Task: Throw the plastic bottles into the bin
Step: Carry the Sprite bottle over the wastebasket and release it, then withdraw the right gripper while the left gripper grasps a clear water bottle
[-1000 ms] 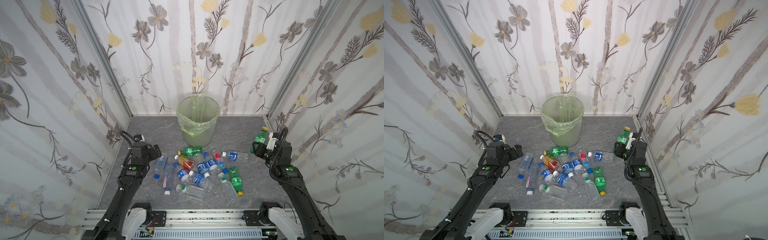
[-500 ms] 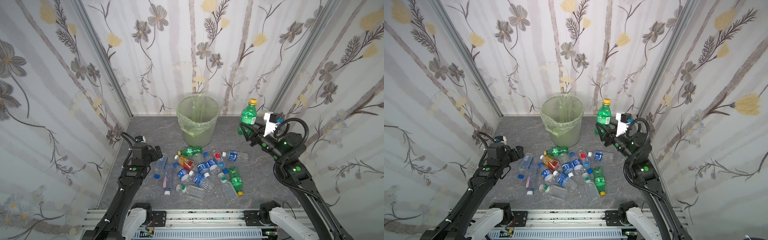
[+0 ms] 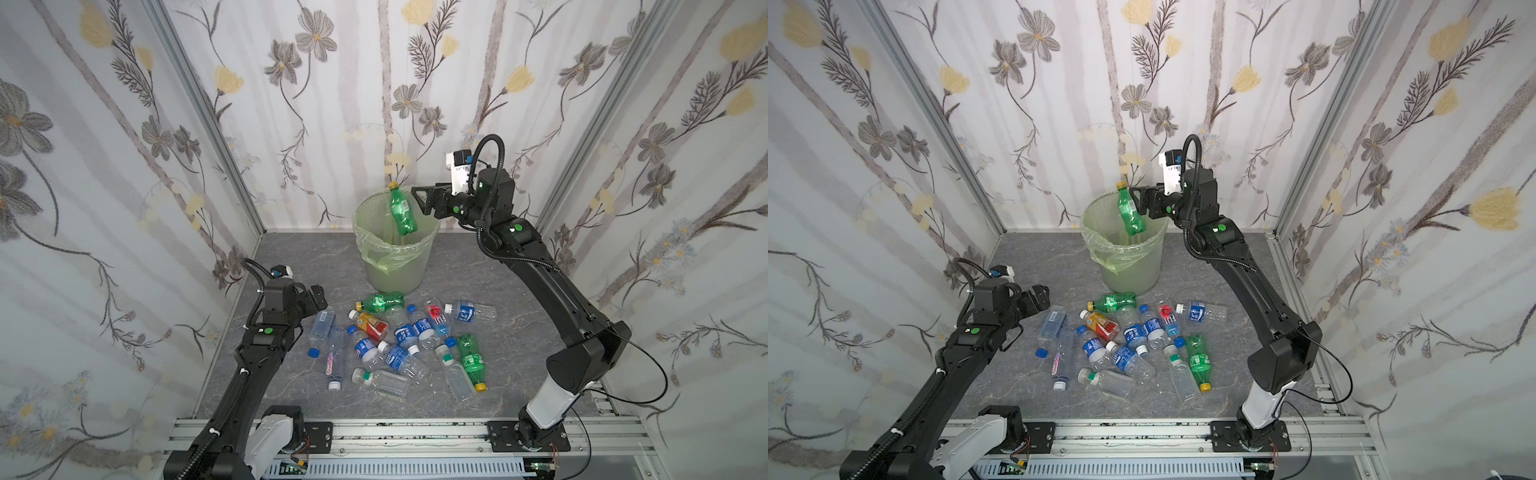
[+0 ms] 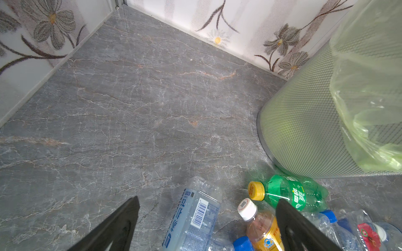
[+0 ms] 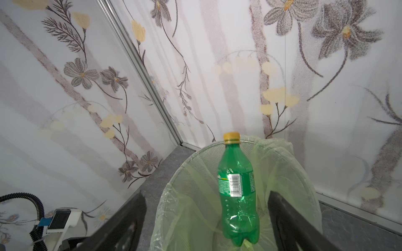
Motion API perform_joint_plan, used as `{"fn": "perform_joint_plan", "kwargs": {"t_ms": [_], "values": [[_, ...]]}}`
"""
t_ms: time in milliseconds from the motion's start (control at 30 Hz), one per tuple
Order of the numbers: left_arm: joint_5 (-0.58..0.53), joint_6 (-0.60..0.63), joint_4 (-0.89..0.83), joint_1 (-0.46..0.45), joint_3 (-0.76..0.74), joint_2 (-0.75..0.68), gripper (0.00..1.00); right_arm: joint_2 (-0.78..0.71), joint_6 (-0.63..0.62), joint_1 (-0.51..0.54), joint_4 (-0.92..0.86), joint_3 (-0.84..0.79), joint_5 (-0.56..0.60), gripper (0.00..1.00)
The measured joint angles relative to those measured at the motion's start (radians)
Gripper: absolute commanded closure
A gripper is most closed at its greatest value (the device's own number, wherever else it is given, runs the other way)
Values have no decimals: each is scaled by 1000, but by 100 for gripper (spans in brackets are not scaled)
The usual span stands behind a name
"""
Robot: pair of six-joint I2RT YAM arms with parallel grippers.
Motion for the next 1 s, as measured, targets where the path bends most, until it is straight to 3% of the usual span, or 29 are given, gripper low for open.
{"fn": "perform_joint_plan", "kwargs": {"t_ms": [233,600,800,1000], "values": [[11,0,-1,0,2,69,0,-138,-2,0,7,-177,4,9],[14,0,-4,-57,12,248,0,-518,-6,-3,135,-735,0,0],[-7,-8,-3,-92,19,329,7,-703,16,-21,190,-1015,8,0],[-29,-38,-3,-101,-6,388,14,-789,44,-37,232,-1155,21,0]]}}
